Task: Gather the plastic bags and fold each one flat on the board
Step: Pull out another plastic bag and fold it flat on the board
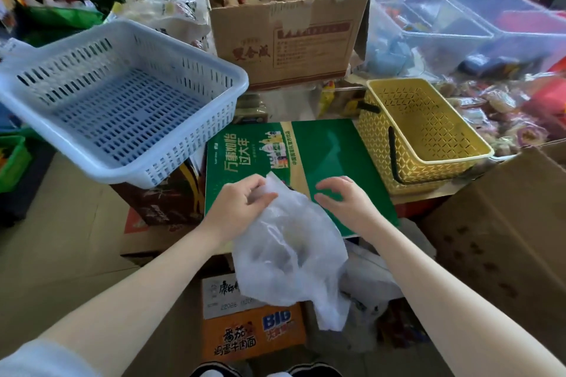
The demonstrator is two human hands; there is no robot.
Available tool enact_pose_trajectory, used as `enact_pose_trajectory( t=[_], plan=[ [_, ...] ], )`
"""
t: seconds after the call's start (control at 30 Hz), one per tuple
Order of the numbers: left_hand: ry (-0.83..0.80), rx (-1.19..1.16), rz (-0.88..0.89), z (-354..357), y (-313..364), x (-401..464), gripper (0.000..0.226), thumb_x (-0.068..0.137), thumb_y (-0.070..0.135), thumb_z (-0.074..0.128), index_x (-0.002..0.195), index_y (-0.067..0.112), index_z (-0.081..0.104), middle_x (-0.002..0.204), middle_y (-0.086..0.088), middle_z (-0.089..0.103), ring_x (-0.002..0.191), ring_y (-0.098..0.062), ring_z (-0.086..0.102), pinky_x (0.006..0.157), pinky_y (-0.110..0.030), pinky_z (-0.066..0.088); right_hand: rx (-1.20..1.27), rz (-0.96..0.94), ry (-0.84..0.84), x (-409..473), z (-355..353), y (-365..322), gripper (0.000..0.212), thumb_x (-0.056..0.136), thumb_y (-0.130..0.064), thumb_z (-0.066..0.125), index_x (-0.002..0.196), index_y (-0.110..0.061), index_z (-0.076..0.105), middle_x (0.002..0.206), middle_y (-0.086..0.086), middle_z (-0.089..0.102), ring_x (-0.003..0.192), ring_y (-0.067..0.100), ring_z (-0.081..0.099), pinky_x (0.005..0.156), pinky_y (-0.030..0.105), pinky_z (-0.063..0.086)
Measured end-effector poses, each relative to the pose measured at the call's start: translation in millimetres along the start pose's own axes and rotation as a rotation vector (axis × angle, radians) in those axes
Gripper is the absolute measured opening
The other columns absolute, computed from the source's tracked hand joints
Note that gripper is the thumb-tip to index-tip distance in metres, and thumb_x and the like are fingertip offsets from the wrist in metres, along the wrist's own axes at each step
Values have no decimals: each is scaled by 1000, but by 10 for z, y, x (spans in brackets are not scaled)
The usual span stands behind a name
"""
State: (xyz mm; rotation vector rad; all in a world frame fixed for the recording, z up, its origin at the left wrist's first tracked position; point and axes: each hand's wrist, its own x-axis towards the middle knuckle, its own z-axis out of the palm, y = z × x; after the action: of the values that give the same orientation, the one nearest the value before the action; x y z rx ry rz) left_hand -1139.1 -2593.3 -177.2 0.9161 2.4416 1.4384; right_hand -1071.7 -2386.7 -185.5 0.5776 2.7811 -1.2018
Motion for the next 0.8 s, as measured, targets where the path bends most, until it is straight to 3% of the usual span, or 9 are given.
enact_pose_trajectory(
  t=[0.07,0.13,0.2,0.33,0.43,0.5,0.6,0.73,0.8],
  plan=[
    [-13,2,24,-30,30,-21,17,84,26,65,75,24,51,53,3,49,48,-12,40,49,-24,34,238,-177,7,-130,62,-289,18,89,-19,60,106,-15,65,108,0,61,100,12,58,90,26,46],
    [1,-33,40,-57,58,-43,21,83,28,67,88,18,49,61,-15,56,53,-27,45,51,-34,37,218,-335,59,-199,145,-545,9,86,-17,63,93,-12,66,89,-1,63,82,11,59,76,21,47],
    [33,-58,63,-118,82,-76,26,81,27,69,88,16,46,60,-12,54,50,-17,43,50,-25,35,181,-372,146,-162,272,-658,16,84,-15,66,74,-4,59,70,4,57,64,15,48,63,27,41],
    [8,-101,-2,-276,-41,-204,32,76,42,69,89,21,50,74,4,59,64,-7,54,59,-18,41,644,-228,67,-139,364,-746,21,86,-14,60,75,4,54,70,14,51,64,20,45,59,32,37],
    [-32,-112,3,-336,-221,-335,49,74,53,61,73,5,50,59,-5,44,54,-5,39,52,-20,30,1024,-136,-78,-137,365,-693,18,91,-15,55,73,-9,57,66,3,57,58,15,52,57,26,45],
    [-79,-86,8,-343,-321,-382,40,77,41,67,68,6,50,59,-10,46,54,-3,39,53,-21,30,1206,-111,-124,-114,369,-650,20,91,-21,50,76,-12,61,73,2,65,63,14,60,62,25,50],
    [-170,44,93,-350,-431,-406,34,82,16,68,61,22,42,59,9,45,55,-2,41,53,-14,31,1388,-15,-129,-90,359,-666,42,96,-18,37,69,-16,69,81,1,73,69,14,68,62,24,55],
    [-158,-143,26,-396,-394,-453,7,88,25,57,88,32,56,86,10,59,70,-11,53,64,-17,43,1511,39,-58,-119,273,-732,31,98,-13,33,72,-14,50,70,-1,70,63,14,67,57,22,54],
    [-44,-282,-100,-356,-365,-427,17,92,34,47,107,28,50,103,4,57,87,-9,56,75,-22,47,1465,44,-17,-122,236,-730,31,99,-12,32,73,-13,49,69,1,69,61,15,66,56,24,54]
  ],
)
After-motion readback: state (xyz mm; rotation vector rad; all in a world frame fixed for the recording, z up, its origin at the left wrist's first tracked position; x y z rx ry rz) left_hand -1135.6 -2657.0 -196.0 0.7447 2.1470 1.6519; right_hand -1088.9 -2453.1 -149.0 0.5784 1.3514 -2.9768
